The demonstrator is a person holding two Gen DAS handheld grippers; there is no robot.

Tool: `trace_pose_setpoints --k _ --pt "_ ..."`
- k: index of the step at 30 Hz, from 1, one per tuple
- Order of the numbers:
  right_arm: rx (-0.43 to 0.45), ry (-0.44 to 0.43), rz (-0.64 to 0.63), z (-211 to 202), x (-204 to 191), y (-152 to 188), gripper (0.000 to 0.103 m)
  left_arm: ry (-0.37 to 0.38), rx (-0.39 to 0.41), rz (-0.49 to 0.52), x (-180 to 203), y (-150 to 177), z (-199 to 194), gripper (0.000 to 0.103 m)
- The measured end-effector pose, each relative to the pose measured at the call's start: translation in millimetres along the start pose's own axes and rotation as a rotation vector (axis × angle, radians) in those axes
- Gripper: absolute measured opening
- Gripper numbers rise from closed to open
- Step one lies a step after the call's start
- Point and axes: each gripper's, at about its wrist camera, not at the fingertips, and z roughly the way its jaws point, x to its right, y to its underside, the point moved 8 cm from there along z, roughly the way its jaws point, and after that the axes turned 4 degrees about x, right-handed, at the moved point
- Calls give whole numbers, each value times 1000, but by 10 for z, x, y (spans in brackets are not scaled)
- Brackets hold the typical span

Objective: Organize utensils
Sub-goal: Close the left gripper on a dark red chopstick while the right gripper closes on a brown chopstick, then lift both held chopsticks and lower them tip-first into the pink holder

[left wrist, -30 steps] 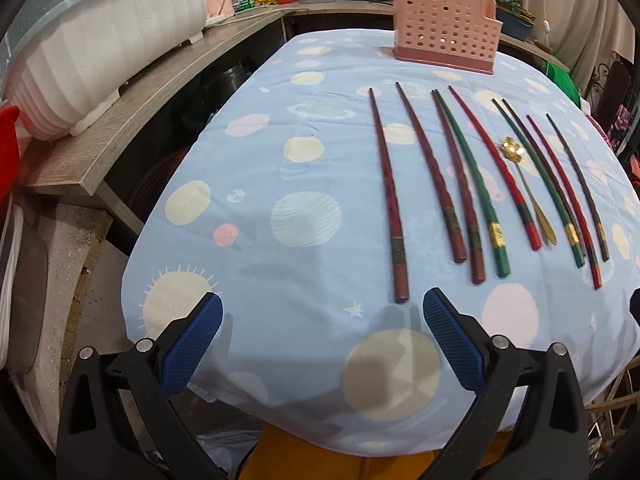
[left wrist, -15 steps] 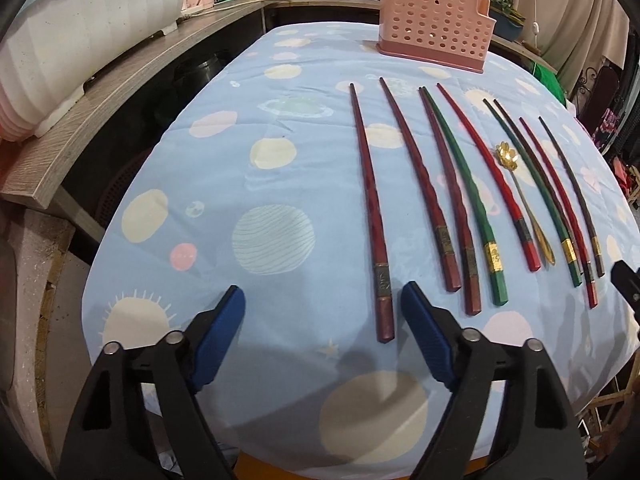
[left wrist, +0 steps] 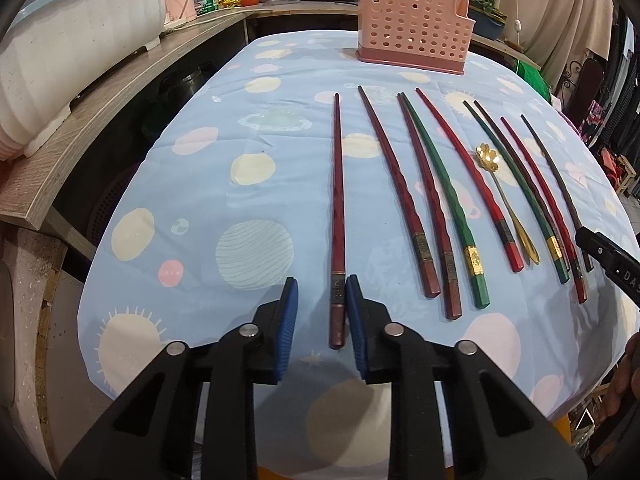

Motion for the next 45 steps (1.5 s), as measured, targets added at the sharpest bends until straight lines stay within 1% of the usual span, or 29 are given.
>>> trace_pose_setpoints --k 1,2,3,7,9,10,15,18,23,28,31,35,39,45 --pt "3 7 -11 1 -4 7 36 1 1 -1 -3 4 -2 21" --pt "5 12 -19 0 1 10 33 2 2 -4 -8 7 -4 18" --pt "7 15 -23 -2 5 16 27 3 1 -5 -10 6 -5 17" --pt "12 12 -23 -29 34 47 16 10 3 -12 -13 19 -18 9" --pt "11 9 -23 -38 39 57 9 16 1 -12 -12 23 -24 8" --pt "9 5 -21 -44 46 64 7 20 0 -13 -12 28 -29 8" --pt "6 -10 -10 -112 68 100 7 62 -18 -49 -37 46 -56 7" --pt "15 -15 -8 -182 77 105 7 74 -27 -63 -56 56 -83 7" --pt "39 -21 -2 -343 106 51 7 77 -15 -62 -65 44 -200 7" --pt "71 -32 6 -519 121 -61 7 90 14 -71 -81 -49 -375 7" --pt "90 -48 22 -625 133 -169 7 101 39 -77 -93 -157 -507 7" --pt "139 -57 24 -784 146 -408 7 109 86 -84 -138 -408 -708 7" --pt "212 -67 14 -956 162 -777 7 102 151 -77 -168 -770 -897 7" --pt "306 -90 19 -1091 221 -1394 7 88 277 -53 -183 -1443 -1171 7"
